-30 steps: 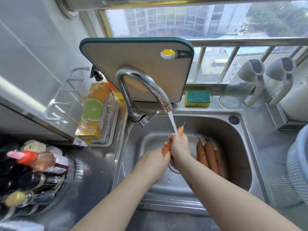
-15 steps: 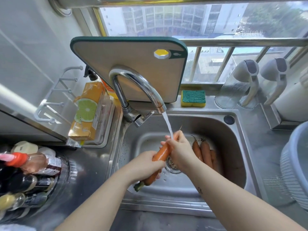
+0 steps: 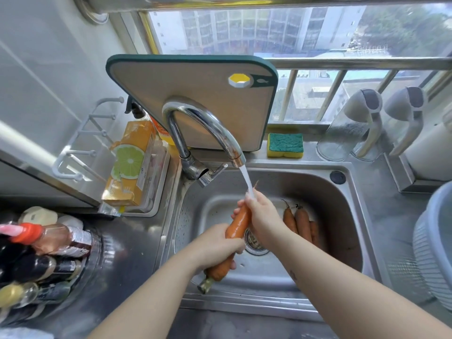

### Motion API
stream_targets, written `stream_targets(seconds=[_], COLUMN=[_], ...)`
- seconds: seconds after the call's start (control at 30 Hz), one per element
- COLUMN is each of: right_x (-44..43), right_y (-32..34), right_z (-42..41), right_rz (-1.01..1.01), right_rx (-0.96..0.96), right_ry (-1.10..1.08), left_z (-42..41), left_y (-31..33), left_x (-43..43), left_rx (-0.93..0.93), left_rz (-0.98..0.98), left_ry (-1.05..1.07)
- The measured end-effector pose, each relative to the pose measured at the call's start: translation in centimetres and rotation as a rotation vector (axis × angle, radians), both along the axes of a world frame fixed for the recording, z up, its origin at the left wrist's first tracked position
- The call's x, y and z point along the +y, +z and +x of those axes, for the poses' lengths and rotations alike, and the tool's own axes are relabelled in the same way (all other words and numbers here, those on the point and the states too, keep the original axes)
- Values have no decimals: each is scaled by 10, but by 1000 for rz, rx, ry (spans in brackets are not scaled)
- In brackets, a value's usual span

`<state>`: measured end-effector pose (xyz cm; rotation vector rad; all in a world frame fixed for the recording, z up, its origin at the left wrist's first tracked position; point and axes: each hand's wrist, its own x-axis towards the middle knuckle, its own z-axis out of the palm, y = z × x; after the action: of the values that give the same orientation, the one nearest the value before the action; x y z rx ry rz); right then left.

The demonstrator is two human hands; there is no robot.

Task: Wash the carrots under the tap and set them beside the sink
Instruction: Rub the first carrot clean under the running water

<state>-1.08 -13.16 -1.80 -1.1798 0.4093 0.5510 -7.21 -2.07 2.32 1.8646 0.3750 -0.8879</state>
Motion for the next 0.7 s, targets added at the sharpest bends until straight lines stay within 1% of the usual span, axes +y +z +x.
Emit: stream_targets(seconds=[0.03, 0.1, 0.17, 0.23, 0.3, 0.4, 0.5, 0.53, 0.6, 0.67, 0.7], right_x=[-2, -5, -5, -2, 1, -2, -6, -6, -5, -3, -3], right_y=[-2, -9, -10, -9, -8, 0, 5, 4, -1, -2, 1], right_z=[-4, -7, -5, -1, 4, 12, 8, 4, 1, 2, 2], right_rz=[-63, -228, -398, -473, -429, -241, -86, -81, -185, -291, -313], right_rx=[-76, -188, -243, -251, -195, -16, -19, -34, -51, -81, -94], right_ry=[87, 176, 164, 81, -27, -176, -87, -39, 25, -13, -52], left_z=[1, 0, -3, -6, -7, -6, -5, -6, -7, -10, -11], left_y=[-1, -4, -5, -6, -8, -10, -10, -11, -11, -12, -12], left_x=[2, 0, -7, -16, -22, -21, -13, -10, -9, -14, -17], left_rx=[-30, -130, -203, -273, -347, -416, -444, -460, -504, -553, -567], left_rz=[46, 240, 409, 547, 622, 663, 733, 775, 845, 862, 830], left_ry=[-14, -116, -217, -288, -318, -334, -329, -341, -380, -412, -410])
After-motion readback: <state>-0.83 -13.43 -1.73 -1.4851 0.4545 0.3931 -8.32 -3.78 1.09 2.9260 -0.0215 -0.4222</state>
